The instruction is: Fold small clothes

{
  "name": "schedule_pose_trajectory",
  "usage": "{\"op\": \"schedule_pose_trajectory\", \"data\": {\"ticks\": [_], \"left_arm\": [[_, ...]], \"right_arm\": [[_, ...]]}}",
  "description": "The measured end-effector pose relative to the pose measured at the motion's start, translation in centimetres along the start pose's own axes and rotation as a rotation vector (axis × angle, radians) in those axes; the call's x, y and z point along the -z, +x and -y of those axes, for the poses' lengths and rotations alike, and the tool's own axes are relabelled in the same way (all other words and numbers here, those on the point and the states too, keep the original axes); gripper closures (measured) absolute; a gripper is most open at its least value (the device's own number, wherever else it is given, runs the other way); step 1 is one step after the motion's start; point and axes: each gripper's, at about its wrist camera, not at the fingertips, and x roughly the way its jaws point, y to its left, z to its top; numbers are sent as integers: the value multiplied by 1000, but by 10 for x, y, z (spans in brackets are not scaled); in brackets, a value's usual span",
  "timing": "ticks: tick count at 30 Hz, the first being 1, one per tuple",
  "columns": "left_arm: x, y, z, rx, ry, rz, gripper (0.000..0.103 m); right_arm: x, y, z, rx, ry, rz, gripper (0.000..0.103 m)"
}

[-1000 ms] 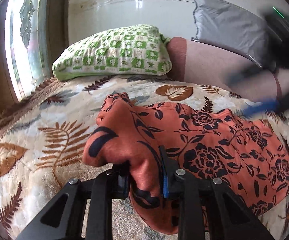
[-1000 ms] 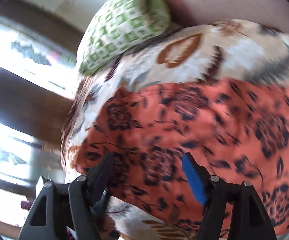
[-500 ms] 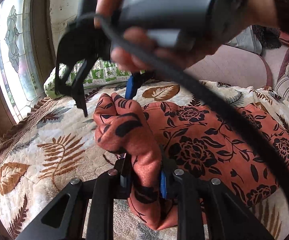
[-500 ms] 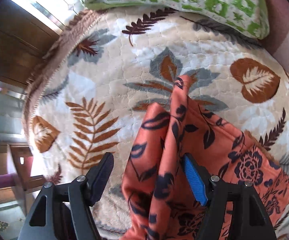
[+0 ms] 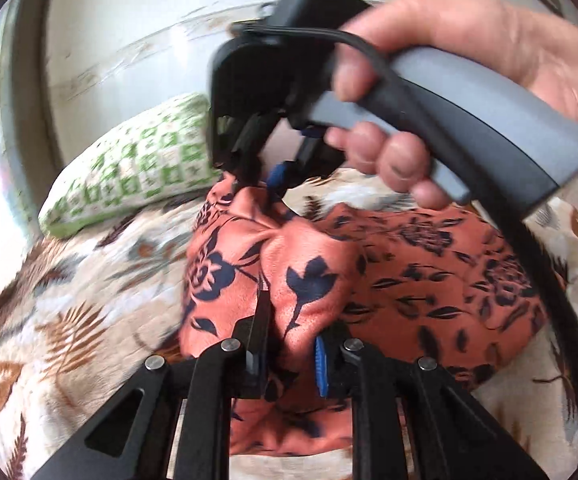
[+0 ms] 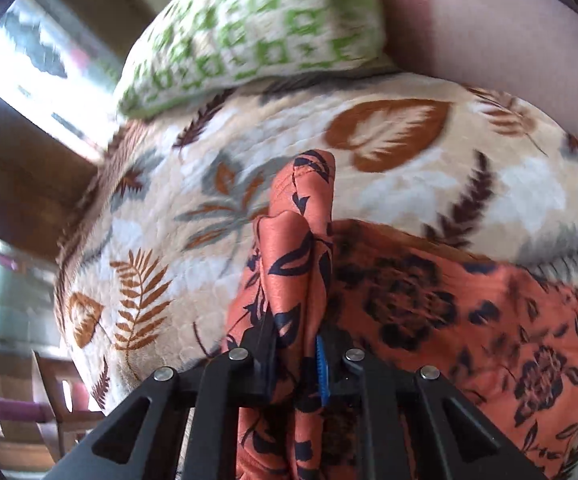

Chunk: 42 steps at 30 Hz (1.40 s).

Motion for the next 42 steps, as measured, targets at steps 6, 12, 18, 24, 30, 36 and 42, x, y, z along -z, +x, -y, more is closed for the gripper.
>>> {"op": "schedule_pose_trajectory", "data": {"ticks": [6, 12, 18, 24, 30, 36, 42], "left_arm": [[-15, -7, 61, 123, 86, 47, 86], [-35, 3, 113, 263, 68, 44, 87], [-37, 55, 125, 360, -32, -132, 87], [-43, 33, 105, 394, -52, -114, 87], [-50, -5, 88, 422, -44, 38, 87], [-49, -3, 81, 465, -66, 30, 87], [-46, 2, 98, 483, -17, -4, 87]], "right_arm": [[34, -55, 86, -59, 153, 135, 87], [63, -104, 170, -10, 277, 238, 90], [77, -117, 255, -31, 465, 234, 90], [90, -86, 254, -336, 543, 154, 87], [90, -51, 243, -471, 565, 118, 33], [104, -36, 244, -673, 636, 199, 18], [98, -17, 223, -573, 602, 175, 35]]}}
